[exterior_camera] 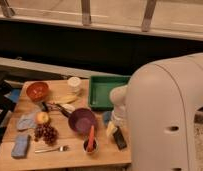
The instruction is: Place eraser in table surface
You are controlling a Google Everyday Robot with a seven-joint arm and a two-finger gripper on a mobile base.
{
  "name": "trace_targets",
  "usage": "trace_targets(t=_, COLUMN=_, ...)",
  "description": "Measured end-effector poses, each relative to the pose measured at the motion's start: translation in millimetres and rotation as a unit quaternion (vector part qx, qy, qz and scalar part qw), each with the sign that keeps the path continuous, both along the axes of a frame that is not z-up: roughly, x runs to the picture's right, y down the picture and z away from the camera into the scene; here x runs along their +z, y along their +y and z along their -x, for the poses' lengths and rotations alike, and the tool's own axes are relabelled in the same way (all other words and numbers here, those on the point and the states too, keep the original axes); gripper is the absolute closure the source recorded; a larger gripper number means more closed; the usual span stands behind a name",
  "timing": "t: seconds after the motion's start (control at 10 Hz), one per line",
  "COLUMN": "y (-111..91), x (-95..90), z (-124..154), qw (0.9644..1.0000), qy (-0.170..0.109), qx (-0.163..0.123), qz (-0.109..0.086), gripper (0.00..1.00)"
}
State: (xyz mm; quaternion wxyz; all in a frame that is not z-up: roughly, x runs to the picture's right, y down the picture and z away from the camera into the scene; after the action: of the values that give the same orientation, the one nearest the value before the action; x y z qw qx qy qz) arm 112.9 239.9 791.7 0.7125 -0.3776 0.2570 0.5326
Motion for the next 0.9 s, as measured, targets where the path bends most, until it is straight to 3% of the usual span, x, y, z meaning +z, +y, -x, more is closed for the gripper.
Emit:
trace_targets(t=0.2, y=11.5, x=11.1, z=2.2, qw=0.9998, qy=0.006, qx=0.005, qz=0.016, gripper=0.22)
trace_targets(t=0.3, y=13.5, x=13.1, z=1.8, qw=0.9997, qy=0.012, qx=0.009, qz=0.019, gripper=0.27)
trace_targets(t=0.9, y=15.6, x=16.3, z=-3.3, qw=0.9991, qy=0.029, qx=0.021, qz=0.021, gripper=0.88)
